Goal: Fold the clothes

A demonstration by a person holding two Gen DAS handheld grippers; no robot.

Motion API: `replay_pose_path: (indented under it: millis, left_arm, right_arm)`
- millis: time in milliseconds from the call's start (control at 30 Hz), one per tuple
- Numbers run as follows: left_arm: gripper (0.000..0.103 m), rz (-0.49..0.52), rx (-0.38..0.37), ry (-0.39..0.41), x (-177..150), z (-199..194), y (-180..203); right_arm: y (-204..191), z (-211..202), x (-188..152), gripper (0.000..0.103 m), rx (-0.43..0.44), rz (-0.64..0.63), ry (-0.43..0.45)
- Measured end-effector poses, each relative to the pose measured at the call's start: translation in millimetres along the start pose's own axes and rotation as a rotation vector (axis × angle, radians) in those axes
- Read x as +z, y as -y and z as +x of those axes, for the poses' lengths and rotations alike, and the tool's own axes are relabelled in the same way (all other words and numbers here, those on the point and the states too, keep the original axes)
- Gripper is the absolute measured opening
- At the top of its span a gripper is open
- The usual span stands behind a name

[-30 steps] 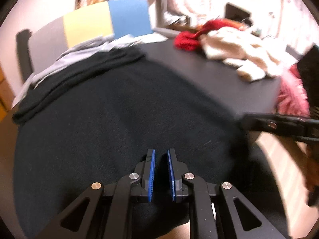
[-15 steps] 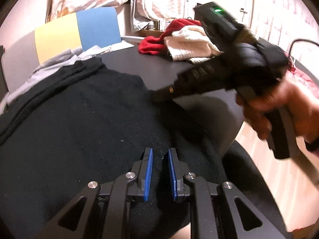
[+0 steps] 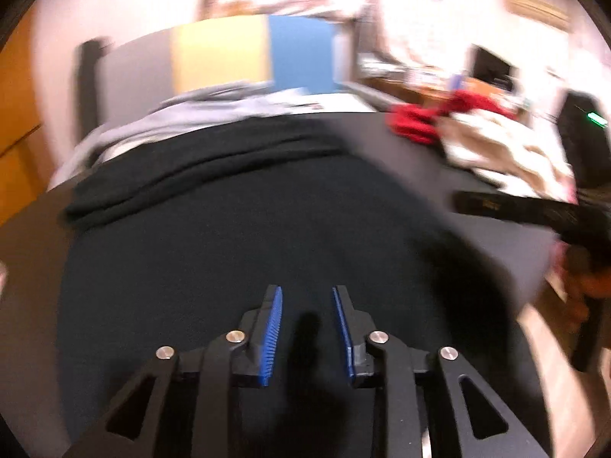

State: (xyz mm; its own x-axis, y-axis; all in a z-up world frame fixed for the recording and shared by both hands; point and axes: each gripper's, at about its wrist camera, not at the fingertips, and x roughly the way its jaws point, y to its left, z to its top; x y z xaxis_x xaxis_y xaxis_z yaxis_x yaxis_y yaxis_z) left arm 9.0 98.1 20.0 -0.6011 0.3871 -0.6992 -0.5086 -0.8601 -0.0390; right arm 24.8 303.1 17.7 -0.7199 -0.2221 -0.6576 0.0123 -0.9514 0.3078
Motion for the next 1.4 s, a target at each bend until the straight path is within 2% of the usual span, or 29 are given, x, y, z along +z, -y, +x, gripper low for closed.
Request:
replay_pose_path:
  millis: [67,167,200,233,267,300,333,433,467,533,567,633,700,800,933,1033,1167,1233,1400]
  left_arm:
    - [0.029,-0.082,0.113,-0.029,-3.7,0.5,-43.7]
    - [0.029,-0.178,0.236,-0.072,-15.8,0.5,-94.7]
    - [0.029,-0.193,0.251,-0.077,-20.6,1.3,-105.8]
    - [0.035,-0.208,0.265,-0.082,-25.4,2.2,-116.6]
    - [0.039,-0.224,0.279,-0.087,-30.2,3.0,-127.5]
    - [0.048,-0.224,0.301,-0.088,-31.9,2.1,-133.1]
    - [0.052,-0.231,0.326,-0.091,-33.4,3.4,-138.1]
    - [0.053,-0.215,0.342,-0.072,-38.9,6.1,-140.1]
    - [0.053,-0.181,0.365,-0.064,-40.2,7.7,-134.6]
    - [0.053,-0.146,0.396,-0.05,-41.0,10.3,-125.0]
    - [0.053,-0.144,0.4,-0.045,-40.6,10.6,-125.1]
    - [0.053,-0.153,0.385,-0.038,-42.9,4.2,-132.3]
    - [0.054,-0.16,0.364,-0.041,-41.4,-0.3,-137.0]
    - [0.059,-0.229,0.34,-0.049,-46.8,-17.6,-147.4]
    - [0.074,-0.342,0.261,-0.056,-71.3,-47.3,-161.1]
    - [0.077,-0.388,0.187,-0.079,-93.3,-65.3,-165.5]
    - [0.089,-0.312,0.12,-0.095,-108.8,-74.6,-150.3]
    - [0.095,-0.289,0.08,-0.095,-115.6,-76.1,-141.5]
    - [0.098,-0.273,0.046,-0.114,-117.7,-74.4,-132.6]
  right_arm:
    - [-12.6,24.6,11.3,0.024,0.003,-0.053,-0.03]
    - [-25.1,67.5,27.9,0.022,0.002,-0.127,-0.095]
    - [-25.8,78.1,30.6,0.021,-0.001,-0.141,-0.114]
    - [-25.2,90.0,31.6,0.021,-0.006,-0.161,-0.142]
    - [-24.1,96.2,28.4,0.015,-0.012,-0.175,-0.151]
    - [-20.4,96.7,30.4,0.008,-0.011,-0.174,-0.147]
    - [-11.0,95.1,34.6,0.005,-0.046,-0.139,-0.14]
    - [30.2,85.2,39.4,0.0,-0.117,0.026,-0.105]
    - [46.1,81.0,39.7,0.0,-0.135,0.091,-0.092]
    - [69.7,70.9,37.8,0.0,-0.129,0.189,-0.064]
    - [72.7,69.5,37.1,0.0,-0.109,0.2,-0.06]
    - [73.6,60.7,34.0,0.003,-0.082,0.211,-0.064]
    - [69.6,41.2,29.3,0.026,-0.086,0.236,-0.041]
    - [61.0,0.0,12.9,0.027,0.015,0.273,0.019]
    - [53.1,-37.4,-24.8,0.029,0.031,0.285,-0.008]
    - [47.3,-53.5,-59.2,0.029,0.036,0.288,-0.053]
    - [42.0,-52.5,-92.6,0.03,0.054,0.289,-0.103]
    - [40.4,-58.8,-104.7,0.031,0.074,0.298,-0.055]
    - [25.8,-56.2,-119.0,0.035,0.171,0.245,-0.042]
